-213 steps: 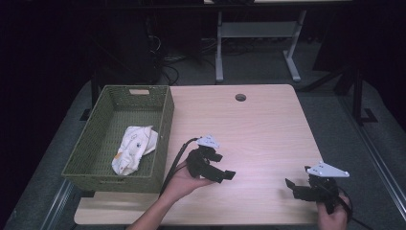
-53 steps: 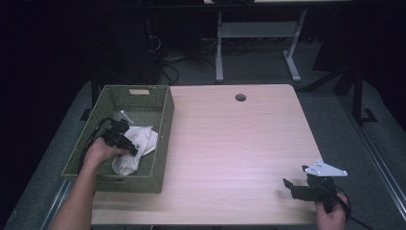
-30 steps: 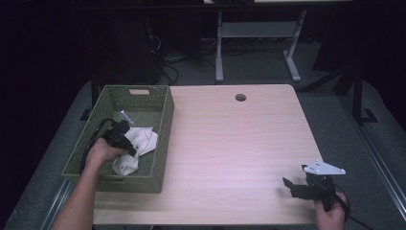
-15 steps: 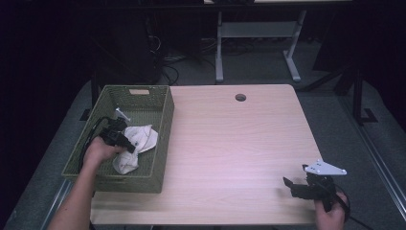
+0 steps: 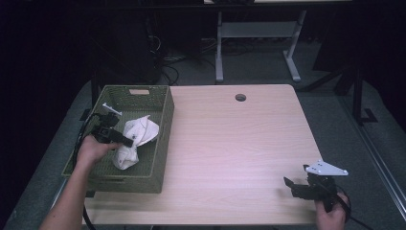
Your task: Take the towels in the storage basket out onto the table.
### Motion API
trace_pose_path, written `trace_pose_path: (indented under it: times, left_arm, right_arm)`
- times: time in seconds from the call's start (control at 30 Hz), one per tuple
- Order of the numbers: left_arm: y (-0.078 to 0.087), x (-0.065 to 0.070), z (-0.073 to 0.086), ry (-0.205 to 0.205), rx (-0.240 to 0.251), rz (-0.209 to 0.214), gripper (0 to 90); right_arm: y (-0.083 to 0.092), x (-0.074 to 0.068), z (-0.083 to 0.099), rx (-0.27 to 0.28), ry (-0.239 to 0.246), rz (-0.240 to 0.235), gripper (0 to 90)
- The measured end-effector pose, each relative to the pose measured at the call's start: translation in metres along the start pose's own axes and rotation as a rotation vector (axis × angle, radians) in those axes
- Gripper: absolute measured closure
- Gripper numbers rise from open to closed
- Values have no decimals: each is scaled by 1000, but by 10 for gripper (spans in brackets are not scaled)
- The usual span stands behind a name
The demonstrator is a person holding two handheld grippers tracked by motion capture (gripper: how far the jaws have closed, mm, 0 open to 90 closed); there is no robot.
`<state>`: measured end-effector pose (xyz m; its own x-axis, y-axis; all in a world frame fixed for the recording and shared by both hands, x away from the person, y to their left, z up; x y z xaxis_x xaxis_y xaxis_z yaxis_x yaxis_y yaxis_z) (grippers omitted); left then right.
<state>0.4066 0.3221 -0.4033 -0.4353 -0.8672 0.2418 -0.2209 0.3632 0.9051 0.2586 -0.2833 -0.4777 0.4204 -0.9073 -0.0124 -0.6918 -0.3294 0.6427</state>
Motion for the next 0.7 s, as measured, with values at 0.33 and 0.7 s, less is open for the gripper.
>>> trace_pose_path:
  times: [0.33, 0.7]
  left_arm:
    - [13, 6, -3, 1, 61, 37, 732]
    - [29, 4, -2, 32, 125, 112, 734]
  right_arm:
    - [1, 0, -1, 3, -4, 4, 140]
    - [2, 2, -1, 12, -9, 5, 140]
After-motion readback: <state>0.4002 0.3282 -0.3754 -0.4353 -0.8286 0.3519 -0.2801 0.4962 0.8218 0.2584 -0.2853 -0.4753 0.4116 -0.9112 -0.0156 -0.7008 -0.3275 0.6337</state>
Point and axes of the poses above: each handheld gripper's, and its own axes: y roughly backward along the jaws, z roughly out of its underside, x roughly to its right, the point moved 3 cm from there along -y, roughly forward along the jaws, and after that the axes turned 3 degrees about -y, right-handed, at the moved point
